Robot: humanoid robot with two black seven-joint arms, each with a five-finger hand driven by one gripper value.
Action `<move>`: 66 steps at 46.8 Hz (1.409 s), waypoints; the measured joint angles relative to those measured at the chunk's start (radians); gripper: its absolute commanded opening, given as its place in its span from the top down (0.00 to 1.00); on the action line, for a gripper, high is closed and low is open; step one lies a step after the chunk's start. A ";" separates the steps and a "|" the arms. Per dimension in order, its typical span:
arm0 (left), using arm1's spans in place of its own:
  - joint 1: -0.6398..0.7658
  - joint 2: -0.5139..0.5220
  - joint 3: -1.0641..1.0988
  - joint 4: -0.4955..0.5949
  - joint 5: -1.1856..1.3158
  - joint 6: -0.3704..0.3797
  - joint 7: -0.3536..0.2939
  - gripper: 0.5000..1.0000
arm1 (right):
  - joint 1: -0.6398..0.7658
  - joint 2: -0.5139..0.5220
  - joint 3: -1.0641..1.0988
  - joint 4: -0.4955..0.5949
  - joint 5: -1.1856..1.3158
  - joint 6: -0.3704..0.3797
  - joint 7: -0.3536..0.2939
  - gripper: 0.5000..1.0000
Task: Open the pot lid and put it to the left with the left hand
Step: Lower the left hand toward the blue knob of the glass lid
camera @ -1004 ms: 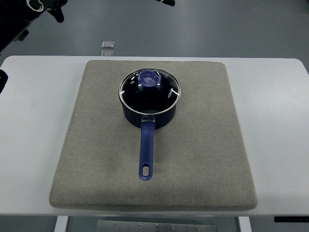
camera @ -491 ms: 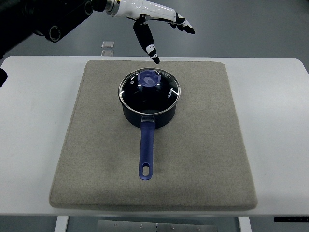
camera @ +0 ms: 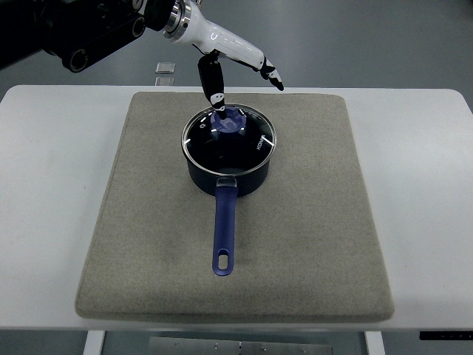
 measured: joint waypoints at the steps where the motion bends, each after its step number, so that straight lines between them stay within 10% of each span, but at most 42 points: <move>1: 0.000 0.000 0.000 0.001 0.003 0.001 0.000 0.08 | 0.000 0.000 0.000 0.000 0.000 0.000 0.000 0.17; 27: 0.075 0.011 -0.061 0.090 -0.074 0.168 0.000 0.05 | 0.000 0.000 0.000 0.000 0.000 0.000 0.000 0.17; 66: 0.049 -0.063 0.072 0.095 -0.086 0.168 0.000 0.08 | 0.000 0.000 0.000 0.000 0.000 0.000 0.000 0.17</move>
